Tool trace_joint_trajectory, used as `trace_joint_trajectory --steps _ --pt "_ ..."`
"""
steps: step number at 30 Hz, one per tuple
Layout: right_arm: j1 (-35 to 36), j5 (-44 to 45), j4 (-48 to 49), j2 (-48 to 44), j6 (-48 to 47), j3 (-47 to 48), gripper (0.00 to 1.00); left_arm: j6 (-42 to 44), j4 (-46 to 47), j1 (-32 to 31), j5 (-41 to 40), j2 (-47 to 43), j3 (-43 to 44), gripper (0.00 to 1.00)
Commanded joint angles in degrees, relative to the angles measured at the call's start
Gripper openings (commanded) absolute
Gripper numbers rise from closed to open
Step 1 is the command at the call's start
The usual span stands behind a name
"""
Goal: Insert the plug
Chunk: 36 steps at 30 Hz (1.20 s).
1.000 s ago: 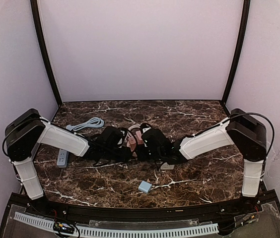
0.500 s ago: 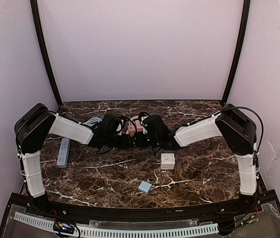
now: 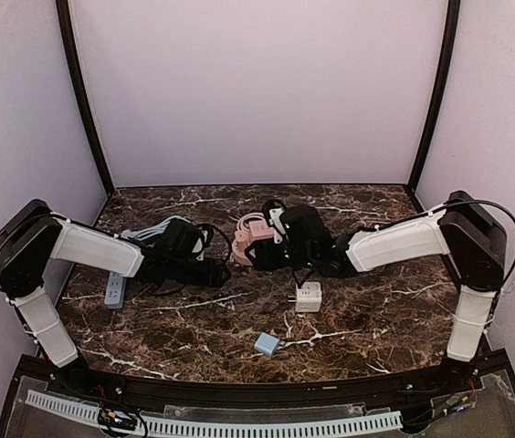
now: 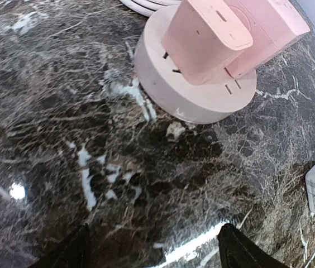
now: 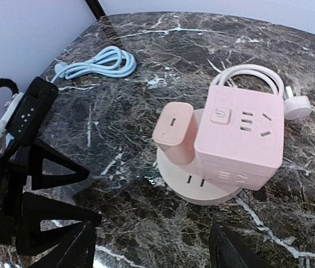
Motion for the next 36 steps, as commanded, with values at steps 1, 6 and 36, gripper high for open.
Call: trace_joint_trajectory --steps 1,6,36 --pt "1.63 -0.7 1.41 -3.97 -1.3 -2.07 0.71 -1.57 -8.13 -0.09 -5.51 -8.28 -3.55 0.8" --pt "3.43 0.31 0.21 -8.45 -1.77 -4.89 0.77 -3.09 -18.82 -0.09 -13.81 -17.62 -5.53 0.82" --pt "7.93 3.11 0.08 -29.83 -0.24 -23.62 0.98 -0.69 -30.71 33.52 -13.49 -20.42 -8.15 0.81"
